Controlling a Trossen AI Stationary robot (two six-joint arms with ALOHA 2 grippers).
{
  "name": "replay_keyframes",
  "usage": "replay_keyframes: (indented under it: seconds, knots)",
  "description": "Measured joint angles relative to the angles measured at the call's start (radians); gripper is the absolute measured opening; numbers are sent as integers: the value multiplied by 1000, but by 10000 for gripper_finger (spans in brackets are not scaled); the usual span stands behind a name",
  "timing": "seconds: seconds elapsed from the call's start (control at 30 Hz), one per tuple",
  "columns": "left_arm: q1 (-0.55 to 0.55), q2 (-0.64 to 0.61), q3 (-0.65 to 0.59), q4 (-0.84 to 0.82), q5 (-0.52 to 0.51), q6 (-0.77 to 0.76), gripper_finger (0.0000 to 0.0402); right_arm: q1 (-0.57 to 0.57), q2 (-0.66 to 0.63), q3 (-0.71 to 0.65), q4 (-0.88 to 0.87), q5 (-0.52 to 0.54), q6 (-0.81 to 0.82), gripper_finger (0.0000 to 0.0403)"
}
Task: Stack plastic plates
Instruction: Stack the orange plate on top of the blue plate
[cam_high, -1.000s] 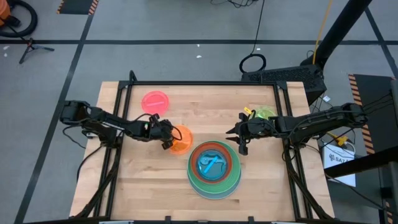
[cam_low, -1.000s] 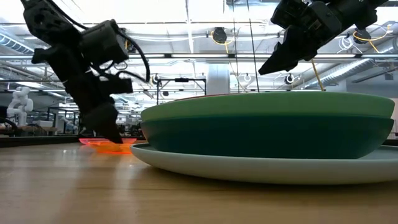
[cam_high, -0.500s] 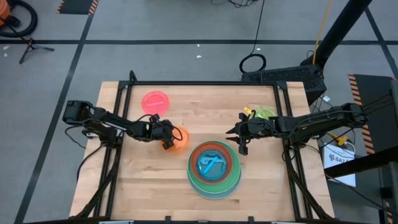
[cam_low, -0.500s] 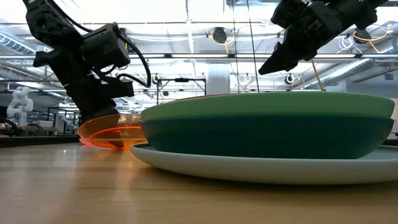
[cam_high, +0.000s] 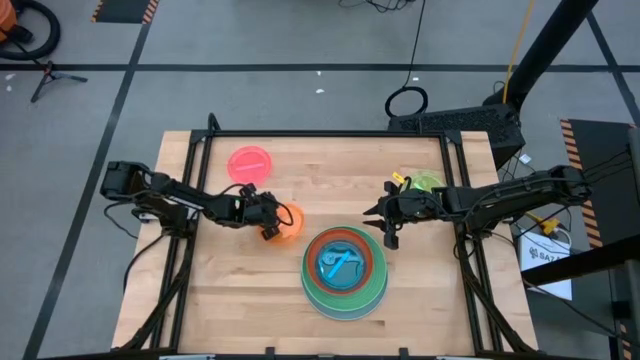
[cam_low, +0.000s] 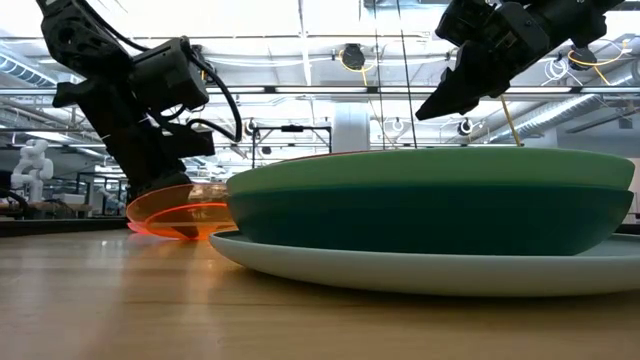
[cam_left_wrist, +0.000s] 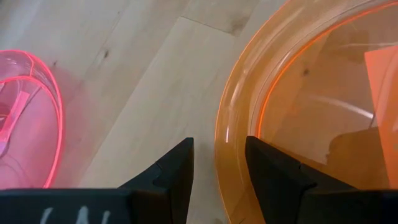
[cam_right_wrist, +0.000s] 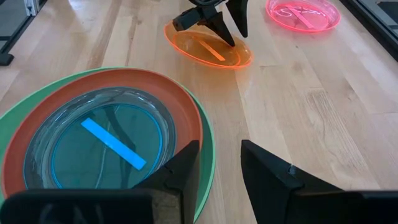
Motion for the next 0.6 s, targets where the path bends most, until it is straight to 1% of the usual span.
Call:
replay_keyframes:
  seconds: [0.6]
  knots:
    - [-3,1,-2,-2,-9,-14,154,0,0,0,0,0,0,109]
